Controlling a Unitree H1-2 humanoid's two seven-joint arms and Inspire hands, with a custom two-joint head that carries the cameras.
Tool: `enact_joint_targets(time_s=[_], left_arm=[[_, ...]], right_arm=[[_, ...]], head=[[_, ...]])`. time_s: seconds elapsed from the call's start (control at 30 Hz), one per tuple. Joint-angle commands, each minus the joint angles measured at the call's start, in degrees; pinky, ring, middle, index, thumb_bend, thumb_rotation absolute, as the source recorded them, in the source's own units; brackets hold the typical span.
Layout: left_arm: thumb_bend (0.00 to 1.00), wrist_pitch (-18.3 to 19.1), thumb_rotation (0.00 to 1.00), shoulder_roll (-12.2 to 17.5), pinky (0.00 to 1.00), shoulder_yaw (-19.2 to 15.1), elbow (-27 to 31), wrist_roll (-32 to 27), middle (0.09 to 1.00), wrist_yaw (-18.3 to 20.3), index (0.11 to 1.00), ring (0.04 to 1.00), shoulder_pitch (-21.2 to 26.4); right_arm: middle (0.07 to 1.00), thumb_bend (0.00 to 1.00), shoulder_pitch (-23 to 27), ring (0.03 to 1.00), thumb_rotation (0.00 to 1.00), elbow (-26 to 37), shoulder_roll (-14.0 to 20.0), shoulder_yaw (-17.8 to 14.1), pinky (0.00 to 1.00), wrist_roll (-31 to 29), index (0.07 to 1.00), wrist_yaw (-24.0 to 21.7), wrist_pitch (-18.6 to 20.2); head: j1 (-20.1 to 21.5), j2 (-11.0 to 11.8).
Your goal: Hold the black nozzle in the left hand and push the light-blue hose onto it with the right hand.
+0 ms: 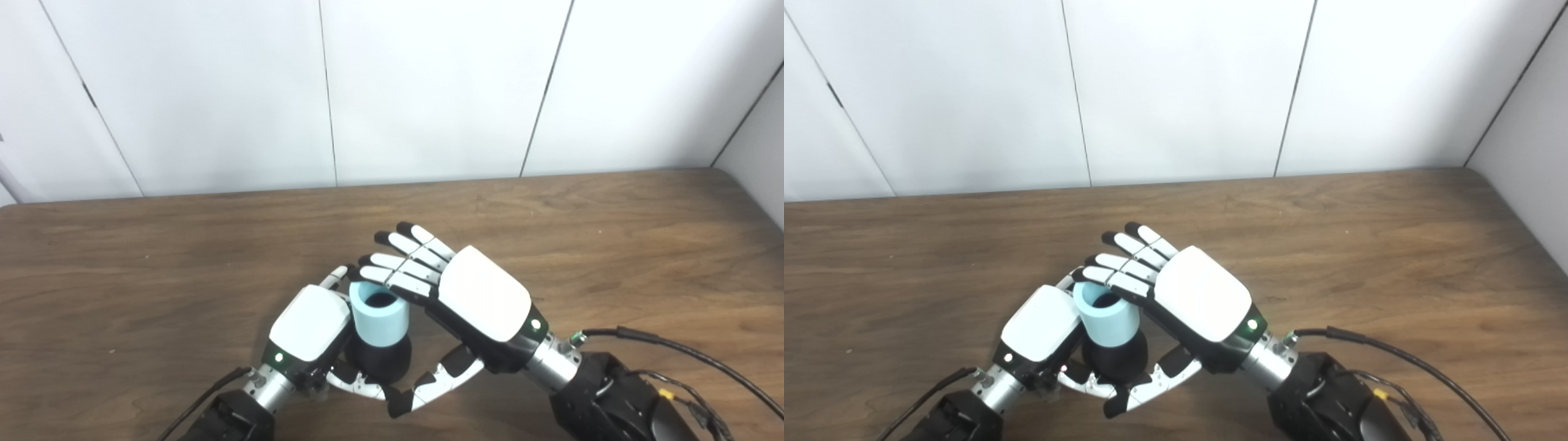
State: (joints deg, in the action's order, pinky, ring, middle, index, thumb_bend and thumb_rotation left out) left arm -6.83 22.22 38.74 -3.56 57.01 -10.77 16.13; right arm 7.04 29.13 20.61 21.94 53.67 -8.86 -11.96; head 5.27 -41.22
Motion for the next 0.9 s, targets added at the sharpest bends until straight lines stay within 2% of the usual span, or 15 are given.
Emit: enact_joint_targets(time_s=[0.0,0.13,0.33,0.53,0.87], left_arm=[[0.52,-1.2,0.0,0.73,0.92,3.42,-3.42,2.6,0.434,6.28,0.528,0.536,-4.1],[0.52,-0.82,0.0,0.77,0.92,3.5,-3.23,2.92,0.435,6.84,0.528,0.542,-4.04],[0.52,-1.24,0.0,0.78,0.91,3.56,-3.57,3.1,0.435,6.28,0.526,0.537,-4.06],[0.52,-1.1,0.0,0.97,0.91,3.45,-2.86,3.22,0.437,6.92,0.53,0.541,-4.13],[0.52,-1.96,0.0,1.06,0.91,3.34,-4.38,3.4,0.449,5.14,0.516,0.523,-4.07]], right_arm=[[0.845,0.87,-3.0,0.938,0.92,-3.46,3.43,2.51,0.98,4.52,0.783,-5.88,-2.47],[0.904,0.82,-3.07,0.976,0.99,-3.03,4.11,3.36,1.0,7.24,0.849,-7.73,-1.49],[0.973,0.8,-3.74,1.0,1.0,-2.46,3.93,4.4,1.0,10.87,0.929,-12.15,0.22],[0.985,0.8,-4.28,1.0,1.0,-2.13,3.84,4.94,0.99,11.2,0.944,-15.08,1.05],[1.0,0.83,-5.47,1.0,1.0,-2.33,3.89,6.42,0.99,7.82,0.988,-20.44,5.55]], head=[[0.04,-0.09],[0.14,-0.04],[0.03,-0.28],[0.04,-0.38],[0.12,-0.63]])
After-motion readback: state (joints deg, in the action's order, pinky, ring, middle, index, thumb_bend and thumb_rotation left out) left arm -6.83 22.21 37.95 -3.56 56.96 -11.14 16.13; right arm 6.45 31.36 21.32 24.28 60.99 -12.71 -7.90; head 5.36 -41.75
